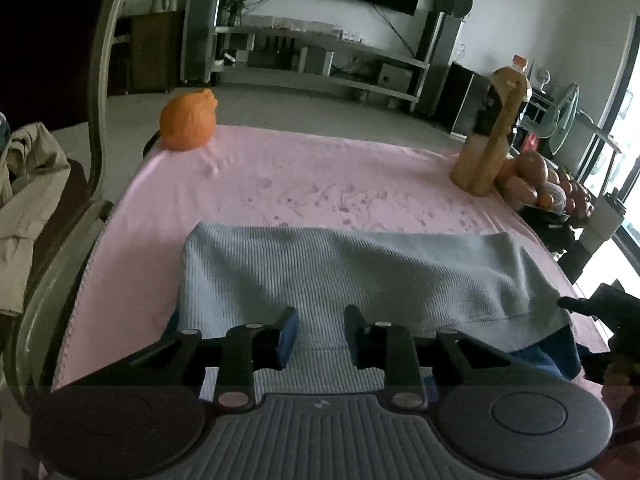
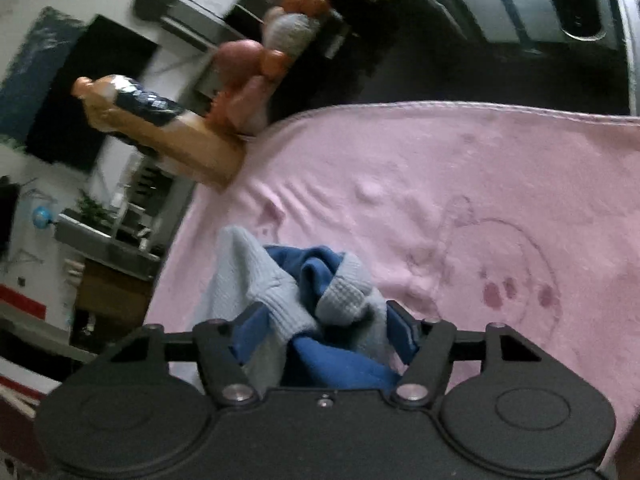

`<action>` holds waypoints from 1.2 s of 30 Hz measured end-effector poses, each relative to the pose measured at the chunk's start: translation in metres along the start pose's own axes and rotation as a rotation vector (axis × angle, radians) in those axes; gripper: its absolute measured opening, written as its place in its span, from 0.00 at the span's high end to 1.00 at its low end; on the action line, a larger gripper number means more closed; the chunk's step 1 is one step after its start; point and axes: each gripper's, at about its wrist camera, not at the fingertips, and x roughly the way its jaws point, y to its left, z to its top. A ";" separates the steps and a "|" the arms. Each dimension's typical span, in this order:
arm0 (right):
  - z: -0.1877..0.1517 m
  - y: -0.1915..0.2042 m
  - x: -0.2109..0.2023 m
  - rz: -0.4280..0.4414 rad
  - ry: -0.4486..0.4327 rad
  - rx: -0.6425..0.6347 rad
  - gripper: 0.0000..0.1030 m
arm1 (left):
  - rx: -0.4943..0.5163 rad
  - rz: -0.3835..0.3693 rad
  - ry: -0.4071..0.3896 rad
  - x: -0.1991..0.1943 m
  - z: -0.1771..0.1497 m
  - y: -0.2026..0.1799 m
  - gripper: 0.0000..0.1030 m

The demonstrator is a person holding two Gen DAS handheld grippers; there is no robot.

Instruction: Fold clothes

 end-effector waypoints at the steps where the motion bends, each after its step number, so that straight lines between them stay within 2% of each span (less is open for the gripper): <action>1: 0.002 -0.003 0.003 0.044 0.023 0.031 0.44 | 0.005 0.001 0.005 0.001 -0.001 0.000 0.74; 2: 0.006 -0.007 0.006 0.094 0.056 0.069 0.47 | 0.013 0.002 0.009 0.001 -0.002 -0.002 0.74; 4: 0.009 -0.007 0.008 0.121 0.064 0.081 0.46 | 0.031 0.003 0.014 0.002 -0.003 -0.003 0.74; 6: 0.008 -0.004 0.010 0.104 0.052 0.062 0.41 | 0.049 -0.008 0.020 0.003 -0.003 -0.005 0.74; 7: 0.007 -0.002 0.011 0.092 0.045 0.051 0.34 | 0.061 -0.019 0.026 0.003 -0.004 -0.007 0.75; 9: 0.005 0.003 0.013 0.069 0.032 0.028 0.27 | 0.093 -0.041 0.034 0.004 -0.002 -0.013 0.77; 10: 0.004 0.005 0.014 0.057 0.025 0.016 0.27 | 0.119 -0.051 0.034 0.003 0.001 -0.018 0.77; 11: 0.004 0.007 0.015 0.045 0.018 0.005 0.34 | 0.144 -0.061 0.034 0.002 0.003 -0.024 0.77; 12: 0.003 0.009 0.016 0.034 0.012 -0.006 0.58 | 0.170 -0.071 0.033 0.002 0.006 -0.030 0.77; 13: 0.002 0.010 0.016 0.023 0.011 -0.007 0.65 | 0.195 -0.081 0.033 0.001 0.009 -0.035 0.77; 15: 0.002 0.013 0.014 0.006 0.016 -0.008 0.69 | 0.264 -0.078 0.016 0.001 0.018 -0.050 0.77; 18: 0.001 0.029 0.006 -0.007 0.006 -0.070 0.71 | 0.367 -0.070 0.000 0.011 0.036 -0.075 0.77; 22: 0.003 0.043 -0.001 0.009 -0.003 -0.116 0.72 | 0.460 -0.110 0.028 0.040 0.049 -0.102 0.79; 25: 0.003 0.050 -0.004 0.007 -0.004 -0.138 0.72 | 0.542 -0.121 0.113 0.077 0.045 -0.117 0.91; 28: 0.004 0.056 -0.008 0.017 -0.005 -0.163 0.73 | 0.683 -0.114 0.254 0.117 0.025 -0.126 0.95; 29: 0.004 0.058 -0.010 0.025 -0.006 -0.172 0.73 | 0.731 -0.100 0.262 0.124 0.016 -0.129 1.00; 33: 0.000 0.082 -0.020 0.095 -0.015 -0.270 0.75 | 0.857 -0.056 0.227 0.122 0.000 -0.141 1.00; 35: -0.006 0.096 -0.024 0.110 -0.026 -0.337 0.75 | 0.862 -0.059 0.209 0.113 0.000 -0.138 1.00; 36: -0.009 0.103 -0.026 0.117 -0.032 -0.370 0.75 | 0.819 -0.100 0.202 0.104 0.004 -0.132 1.00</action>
